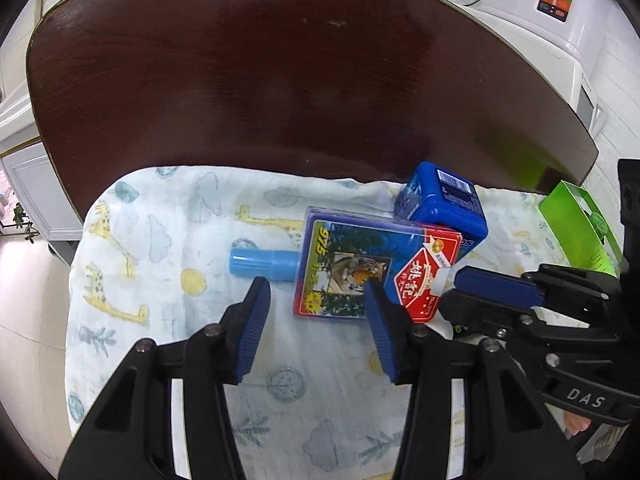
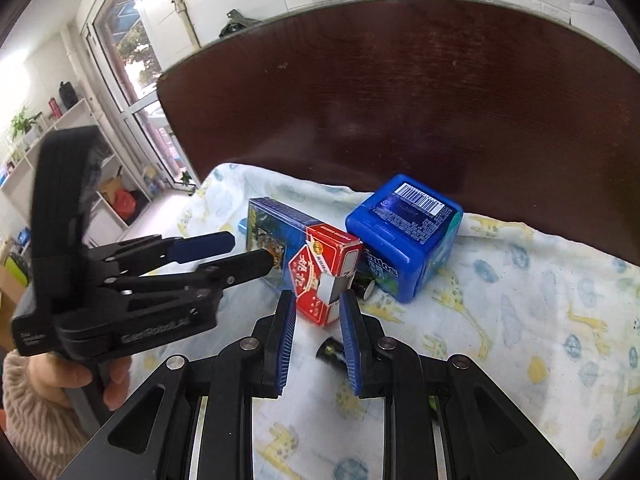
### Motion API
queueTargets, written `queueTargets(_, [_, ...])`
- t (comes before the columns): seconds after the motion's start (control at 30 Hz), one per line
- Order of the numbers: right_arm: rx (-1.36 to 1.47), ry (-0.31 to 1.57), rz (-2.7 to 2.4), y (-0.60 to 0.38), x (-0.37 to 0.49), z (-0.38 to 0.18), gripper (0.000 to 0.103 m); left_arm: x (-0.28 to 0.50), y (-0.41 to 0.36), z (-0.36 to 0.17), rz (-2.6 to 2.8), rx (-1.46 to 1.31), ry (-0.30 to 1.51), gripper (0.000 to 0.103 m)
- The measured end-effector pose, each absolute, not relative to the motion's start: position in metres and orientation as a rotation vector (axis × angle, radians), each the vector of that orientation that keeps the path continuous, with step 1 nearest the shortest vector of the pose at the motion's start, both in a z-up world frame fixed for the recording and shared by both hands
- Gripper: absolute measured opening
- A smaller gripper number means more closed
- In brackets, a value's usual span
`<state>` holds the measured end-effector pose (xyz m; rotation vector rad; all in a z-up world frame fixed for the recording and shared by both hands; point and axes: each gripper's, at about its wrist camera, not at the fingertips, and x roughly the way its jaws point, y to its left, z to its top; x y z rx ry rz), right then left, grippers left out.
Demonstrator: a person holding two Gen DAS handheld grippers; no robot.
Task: Organize rigid objects
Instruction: 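Move the right tool back to the table toward the tiger card box, then close the right tool on the tiger-picture card box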
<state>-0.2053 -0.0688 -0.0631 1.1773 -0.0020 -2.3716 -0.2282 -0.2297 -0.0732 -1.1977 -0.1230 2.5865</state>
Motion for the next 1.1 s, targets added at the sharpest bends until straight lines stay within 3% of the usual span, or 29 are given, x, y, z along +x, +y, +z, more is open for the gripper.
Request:
queueTargets(0.13, [1.199, -0.068, -2.368, -0.068, -0.212, -0.07, 0.023, -0.235, -0.228, -0.075, 2.5, -1.198, -0.132, 0.046])
queueTargets(0.2, [1.2, -0.063, -2.375, -0.071, -0.213, -0.072, 0.023, -0.239, -0.224, -0.078, 2.462, -1.21, -0.118, 0.054])
queueTargets(0.5, [1.265, -0.099, -2.377, -0.073, -0.221, -0.074, 0.023, -0.241, -0.229, -0.08, 2.447, -1.233, -0.186, 0.052])
queueTargets(1.1, [1.201, -0.048, -2.342, -0.009, -0.14, -0.031, 0.023, -0.139, -0.149, -0.044, 2.434, -1.176, -0.138, 0.05])
